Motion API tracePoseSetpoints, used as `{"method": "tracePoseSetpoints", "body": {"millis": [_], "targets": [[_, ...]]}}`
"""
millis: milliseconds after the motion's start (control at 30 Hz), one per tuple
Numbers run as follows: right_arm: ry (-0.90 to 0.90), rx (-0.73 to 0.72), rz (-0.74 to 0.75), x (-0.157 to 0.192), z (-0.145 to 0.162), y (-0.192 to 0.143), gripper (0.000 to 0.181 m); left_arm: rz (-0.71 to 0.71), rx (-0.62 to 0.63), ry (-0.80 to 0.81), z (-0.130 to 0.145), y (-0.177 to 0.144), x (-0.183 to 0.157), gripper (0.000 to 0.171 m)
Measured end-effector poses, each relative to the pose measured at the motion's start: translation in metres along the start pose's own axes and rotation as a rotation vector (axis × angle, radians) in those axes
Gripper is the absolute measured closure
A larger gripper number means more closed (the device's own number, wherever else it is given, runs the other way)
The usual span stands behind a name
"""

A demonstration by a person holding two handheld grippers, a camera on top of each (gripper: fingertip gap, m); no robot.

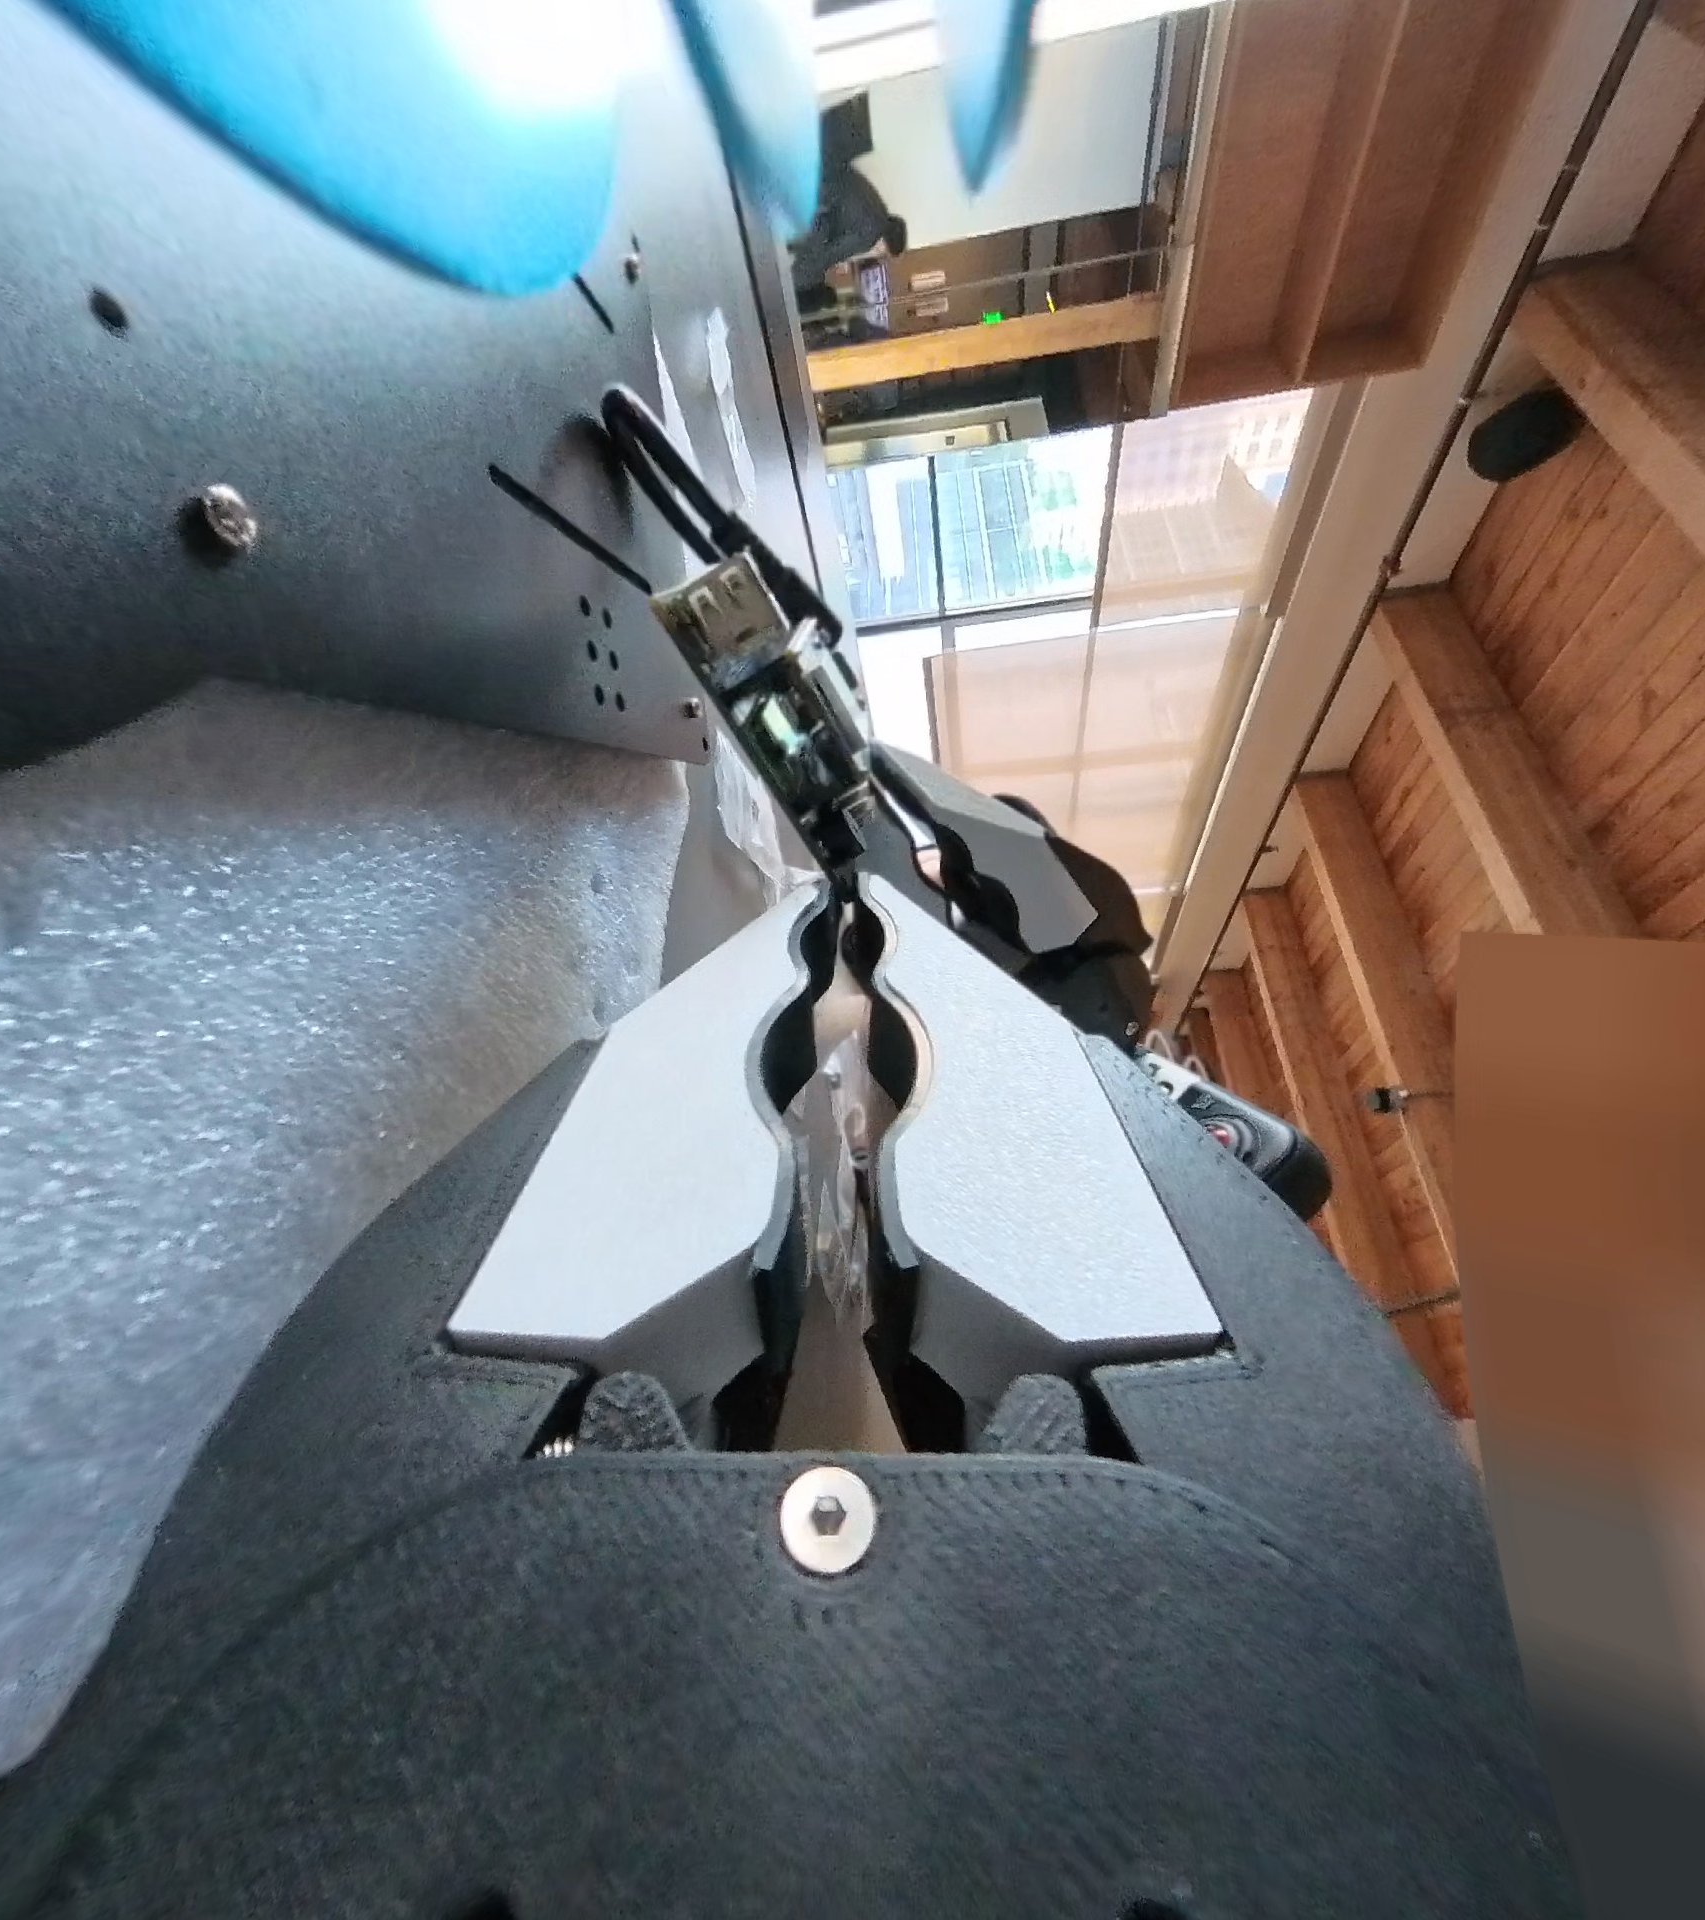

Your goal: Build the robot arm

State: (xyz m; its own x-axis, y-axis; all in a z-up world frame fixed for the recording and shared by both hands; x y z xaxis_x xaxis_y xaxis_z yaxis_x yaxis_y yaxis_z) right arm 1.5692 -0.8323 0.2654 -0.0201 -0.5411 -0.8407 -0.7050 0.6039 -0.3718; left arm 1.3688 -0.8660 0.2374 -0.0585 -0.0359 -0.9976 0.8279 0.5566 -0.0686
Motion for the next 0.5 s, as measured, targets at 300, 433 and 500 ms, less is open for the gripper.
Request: {"method": "tracePoseSetpoints", "body": {"millis": [300, 433, 500], "targets": [[-0.081, -0.018, -0.06, -0.002, 0.023, 0.016, 0.18, -0.063, -0.106, 0.002, 0.003, 0.017, 0.006, 0.171], [-0.119, -0.024, -0.085, 0.001, 0.027, 0.024, 0.18, -0.116, -0.137, -0.006, 0.001, 0.019, 0.008, 0.171], [-0.146, -0.025, -0.096, 0.001, 0.027, 0.027, 0.18, -0.126, -0.156, -0.025, 0.0, 0.019, 0.01, 0.171]]}}
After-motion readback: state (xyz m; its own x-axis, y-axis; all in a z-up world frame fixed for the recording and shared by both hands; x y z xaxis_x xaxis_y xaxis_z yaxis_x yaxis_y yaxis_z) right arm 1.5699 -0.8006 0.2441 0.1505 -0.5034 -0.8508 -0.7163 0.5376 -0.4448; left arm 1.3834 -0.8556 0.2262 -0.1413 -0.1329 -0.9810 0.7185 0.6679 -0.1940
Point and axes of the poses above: each gripper's, where its closed fingertips meet, y out along the fingers, z out of its underside, x = y × z across the jaws, the point moved 10 cm from there along -y, back along the fingers, and after that the axes turned 8 degrees about -y, right-handed, at the moved point
